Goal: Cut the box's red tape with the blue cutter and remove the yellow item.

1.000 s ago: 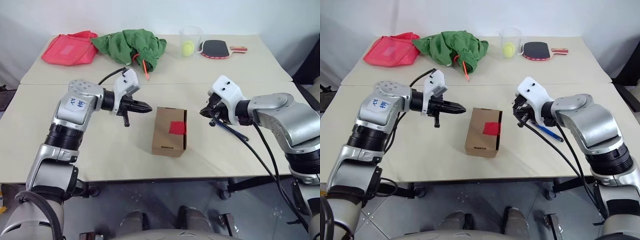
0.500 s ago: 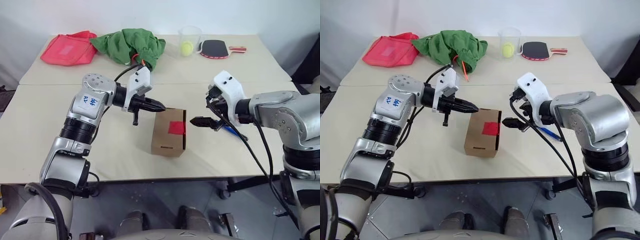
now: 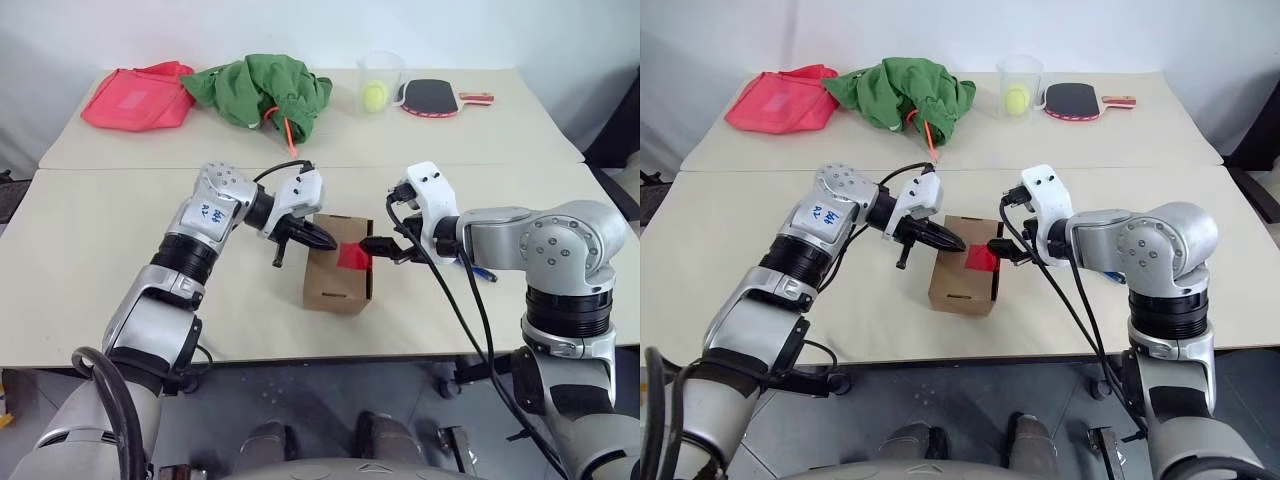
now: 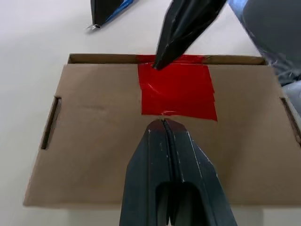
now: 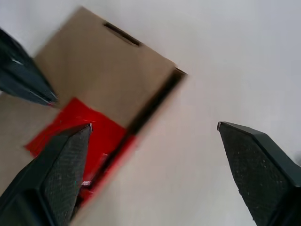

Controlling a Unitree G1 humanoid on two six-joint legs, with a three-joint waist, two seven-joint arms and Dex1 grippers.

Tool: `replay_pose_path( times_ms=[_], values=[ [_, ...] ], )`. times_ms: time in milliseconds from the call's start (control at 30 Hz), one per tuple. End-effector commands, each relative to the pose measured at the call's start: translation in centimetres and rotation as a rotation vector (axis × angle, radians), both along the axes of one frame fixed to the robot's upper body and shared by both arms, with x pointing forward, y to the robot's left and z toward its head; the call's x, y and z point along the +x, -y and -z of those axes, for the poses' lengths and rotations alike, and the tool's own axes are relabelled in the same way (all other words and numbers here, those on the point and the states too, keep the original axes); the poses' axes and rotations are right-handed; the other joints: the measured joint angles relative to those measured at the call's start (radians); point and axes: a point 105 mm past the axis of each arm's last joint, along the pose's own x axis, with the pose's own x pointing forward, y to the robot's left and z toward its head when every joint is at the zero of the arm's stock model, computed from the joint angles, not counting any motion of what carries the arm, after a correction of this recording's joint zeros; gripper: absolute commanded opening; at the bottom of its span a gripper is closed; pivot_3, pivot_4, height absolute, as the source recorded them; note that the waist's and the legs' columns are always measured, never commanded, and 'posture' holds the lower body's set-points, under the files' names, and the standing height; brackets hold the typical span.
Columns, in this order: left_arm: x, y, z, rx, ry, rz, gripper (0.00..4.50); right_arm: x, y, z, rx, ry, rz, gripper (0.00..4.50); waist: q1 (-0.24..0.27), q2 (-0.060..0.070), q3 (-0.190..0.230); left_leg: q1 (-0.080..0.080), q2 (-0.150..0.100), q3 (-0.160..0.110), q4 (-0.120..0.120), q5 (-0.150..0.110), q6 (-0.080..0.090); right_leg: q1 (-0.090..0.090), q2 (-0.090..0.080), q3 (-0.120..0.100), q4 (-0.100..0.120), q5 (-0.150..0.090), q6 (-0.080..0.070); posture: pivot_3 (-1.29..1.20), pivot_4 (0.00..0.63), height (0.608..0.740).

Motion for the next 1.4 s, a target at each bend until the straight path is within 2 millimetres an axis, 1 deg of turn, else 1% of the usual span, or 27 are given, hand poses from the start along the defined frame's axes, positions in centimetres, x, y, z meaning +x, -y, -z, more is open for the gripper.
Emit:
replay_pose_path(
  times_ms=[33, 133, 200, 400, 633, 933, 1100, 1267, 1333, 1400],
  values=[
    [0.2, 0.2, 0.0, 0.028, 0.027, 0.015, 0.00, -0.5, 0.8, 0.5, -0.013, -0.013, 0.028, 4.46, 0.000, 0.000, 0.000, 0.000, 0.000, 0.000, 0.000, 0.000, 0.000, 0.000, 0.000, 0.000, 0.000, 0.000, 0.000, 0.00, 0.150, 0.740],
    [0.3, 0.2, 0.4, 0.038, 0.024, 0.016, 0.00, -0.8, 1.3, 1.3, -0.035, -0.039, 0.043, 4.46, 0.002, 0.000, 0.000, 0.000, 0.000, 0.000, 0.000, 0.000, 0.000, 0.000, 0.000, 0.000, 0.000, 0.000, 0.000, 0.00, 0.150, 0.740],
    [0.4, 0.1, 0.5, 0.043, 0.024, 0.017, 0.00, -1.0, 1.4, 1.5, -0.038, -0.049, 0.050, 4.46, 0.003, 0.000, 0.000, 0.000, 0.000, 0.000, 0.000, 0.000, 0.000, 0.001, 0.000, 0.000, 0.000, 0.000, 0.000, 0.00, 0.150, 0.740],
    [0.3, 0.0, 1.0, 0.061, 0.019, 0.025, 0.00, -1.8, 2.7, 3.3, -0.105, -0.108, 0.071, 4.46, 0.004, -0.001, 0.000, 0.001, 0.000, 0.000, 0.001, 0.000, 0.000, 0.001, 0.000, 0.001, 0.000, 0.000, 0.000, 0.00, 0.150, 0.740],
    [0.3, -0.4, 1.5, 0.082, 0.019, 0.025, 0.00, -2.1, 3.1, 4.3, -0.163, -0.152, 0.071, 4.46, 0.006, -0.001, -0.001, 0.001, 0.001, 0.000, 0.001, 0.000, 0.000, 0.001, 0.000, 0.001, 0.000, 0.000, 0.000, 0.00, 0.150, 0.740],
    [0.0, -0.7, 1.9, 0.086, 0.004, 0.029, 0.00, -3.4, 4.0, 5.9, -0.283, -0.202, 0.020, 4.46, 0.004, -0.003, -0.002, 0.001, 0.001, -0.001, 0.001, 0.000, 0.001, 0.002, 0.000, 0.000, -0.001, 0.000, 0.000, 0.00, 0.150, 0.740],
    [-0.3, -0.8, 2.2, 0.086, -0.012, 0.028, 0.00, -4.0, 4.3, 7.2, -0.331, -0.227, -0.006, 4.46, 0.003, -0.002, -0.002, 0.001, 0.001, 0.000, 0.001, 0.000, 0.001, 0.002, 0.000, 0.002, -0.001, 0.000, 0.000, 0.00, 0.150, 0.740],
    [-0.4, -0.9, 2.4, 0.086, -0.021, 0.021, 0.00, -3.8, 4.2, 7.2, -0.349, -0.209, -0.013, 4.46, 0.003, -0.003, -0.002, 0.002, 0.001, 0.000, 0.001, 0.000, 0.001, 0.002, 0.000, 0.002, 0.000, 0.000, 0.000, 0.00, 0.150, 0.740],
    [-0.4, -1.0, 2.5, 0.085, -0.022, 0.019, 0.00, -3.6, 4.0, 6.7, -0.335, -0.194, -0.023, 4.46, 0.003, -0.003, -0.002, 0.002, 0.001, 0.000, 0.002, 0.000, 0.001, 0.002, 0.000, 0.002, 0.000, 0.000, 0.000, 0.00, 0.150, 0.740],
    [-0.5, -1.1, 2.4, 0.084, -0.023, 0.016, 0.00, -3.6, 3.5, 6.0, -0.287, -0.181, -0.042, 4.46, 0.003, -0.003, -0.002, 0.002, 0.001, 0.000, 0.002, 0.000, 0.001, 0.002, 0.000, 0.002, 0.000, 0.000, 0.000, 0.00, 0.150, 0.740]
  ],
)
